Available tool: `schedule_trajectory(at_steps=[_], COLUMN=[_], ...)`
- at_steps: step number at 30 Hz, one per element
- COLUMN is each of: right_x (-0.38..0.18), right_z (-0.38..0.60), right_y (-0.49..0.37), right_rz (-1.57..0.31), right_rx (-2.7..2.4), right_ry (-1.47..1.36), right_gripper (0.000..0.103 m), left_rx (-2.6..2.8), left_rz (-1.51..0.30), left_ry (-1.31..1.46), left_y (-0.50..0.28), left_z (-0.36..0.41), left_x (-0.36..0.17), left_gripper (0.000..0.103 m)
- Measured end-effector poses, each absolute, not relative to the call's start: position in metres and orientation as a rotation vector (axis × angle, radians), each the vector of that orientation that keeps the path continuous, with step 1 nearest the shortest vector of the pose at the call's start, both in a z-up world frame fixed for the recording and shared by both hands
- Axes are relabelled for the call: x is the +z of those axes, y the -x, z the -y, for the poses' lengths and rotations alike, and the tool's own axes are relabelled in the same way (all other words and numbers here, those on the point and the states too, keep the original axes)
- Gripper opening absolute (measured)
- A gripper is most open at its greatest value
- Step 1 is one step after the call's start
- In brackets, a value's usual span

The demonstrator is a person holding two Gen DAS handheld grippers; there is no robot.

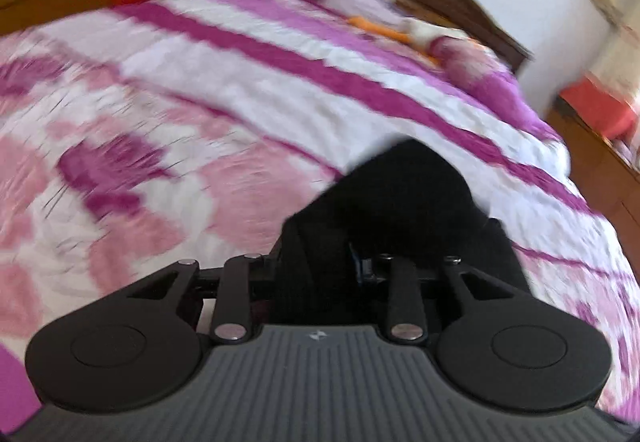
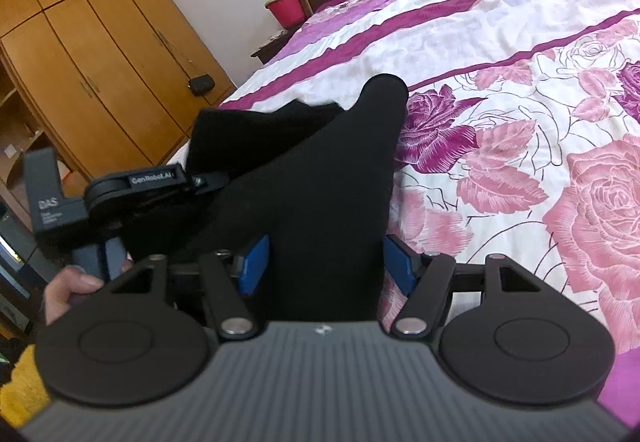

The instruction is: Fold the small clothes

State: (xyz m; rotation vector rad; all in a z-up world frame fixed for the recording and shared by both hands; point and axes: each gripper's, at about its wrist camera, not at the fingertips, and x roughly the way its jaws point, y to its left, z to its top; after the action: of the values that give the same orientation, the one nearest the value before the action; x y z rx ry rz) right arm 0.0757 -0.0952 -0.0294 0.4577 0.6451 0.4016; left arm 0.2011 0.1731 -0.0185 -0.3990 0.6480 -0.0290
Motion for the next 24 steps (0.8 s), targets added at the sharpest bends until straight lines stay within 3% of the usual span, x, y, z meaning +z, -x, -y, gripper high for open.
schedule_trajectory(at_steps=[6, 11, 19, 24], right_x=[-0.03, -0.028, -0.029, -0.034], right_z=[0.092, 0.094, 0.09, 0.084], right_y=[-0.075, -0.074, -0.071, -0.071], right_rz=[-0.646, -0.637, -0.64, -0.676], right_rx=[0.405, 0.4, 0.399, 0.411], right_ry=[-0.452, -0.464, -0.453, -0.419], right_gripper=[0.066, 0.066, 0.066, 0.069], left_rx=[-0.041, -0.083, -0.019, 0.017], left_rz=[-0.663, -0.679, -0.789, -0.794], left_ry=[0.462, 0.477, 0.359, 0.338], left_y=[-0.202, -0.191, -0.147, -0.14], left_z=[-0.187, -0.188, -0.18, -0.183], left_x=[-0.018, -0.004, -0.016, -0.027], left_gripper=[0.037, 0.053, 0.067, 0.067])
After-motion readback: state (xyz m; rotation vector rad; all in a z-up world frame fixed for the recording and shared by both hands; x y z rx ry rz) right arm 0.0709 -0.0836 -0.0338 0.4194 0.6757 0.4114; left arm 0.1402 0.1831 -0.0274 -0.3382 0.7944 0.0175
